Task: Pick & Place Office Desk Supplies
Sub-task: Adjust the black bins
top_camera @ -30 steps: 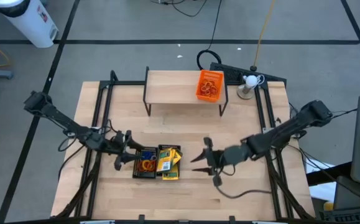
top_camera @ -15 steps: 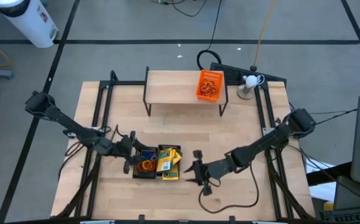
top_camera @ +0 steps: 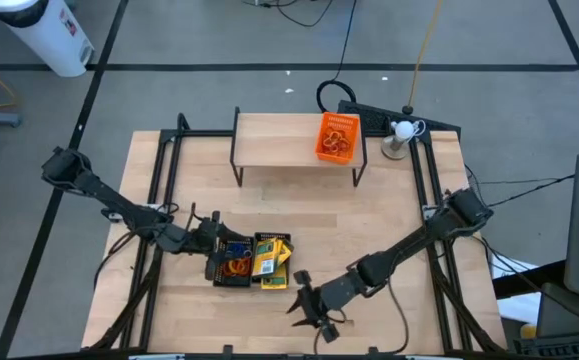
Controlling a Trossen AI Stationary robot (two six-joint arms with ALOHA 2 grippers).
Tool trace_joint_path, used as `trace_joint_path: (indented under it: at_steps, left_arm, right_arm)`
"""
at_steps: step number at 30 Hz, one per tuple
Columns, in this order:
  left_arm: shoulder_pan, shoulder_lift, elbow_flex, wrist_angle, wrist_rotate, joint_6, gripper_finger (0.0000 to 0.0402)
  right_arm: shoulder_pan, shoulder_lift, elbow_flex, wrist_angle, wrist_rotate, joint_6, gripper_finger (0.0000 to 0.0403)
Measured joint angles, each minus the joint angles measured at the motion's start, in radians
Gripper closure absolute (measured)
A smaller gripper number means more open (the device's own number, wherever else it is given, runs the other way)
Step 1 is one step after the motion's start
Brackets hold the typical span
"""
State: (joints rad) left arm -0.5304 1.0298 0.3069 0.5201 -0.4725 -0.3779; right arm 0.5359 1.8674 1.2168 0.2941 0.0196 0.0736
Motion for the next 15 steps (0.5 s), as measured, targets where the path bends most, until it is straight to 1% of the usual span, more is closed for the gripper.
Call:
trace_joint_path:
  at_steps: [6,8,13,15]
  left_arm:
    - [0.002,0.0,0.0,0.001,0.012,0.017,0.0172]
    - [0.007,0.0,0.0,0.007,0.028,0.034,0.0172]
    - [0.013,-0.003,0.0,0.002,0.035,0.044,0.0172]
    - [0.013,-0.003,0.0,-0.002,0.032,0.059,0.0172]
  right_arm:
    - [-0.046,0.108,0.105,0.004,-0.081,0.009,0.0259]
    - [-0.059,0.126,0.129,-0.027,-0.1,0.016,0.0259]
    - [-0.096,0.159,0.166,-0.131,-0.09,0.044,0.0259]
    - [-0.106,0.16,0.166,-0.167,-0.042,0.05,0.0259]
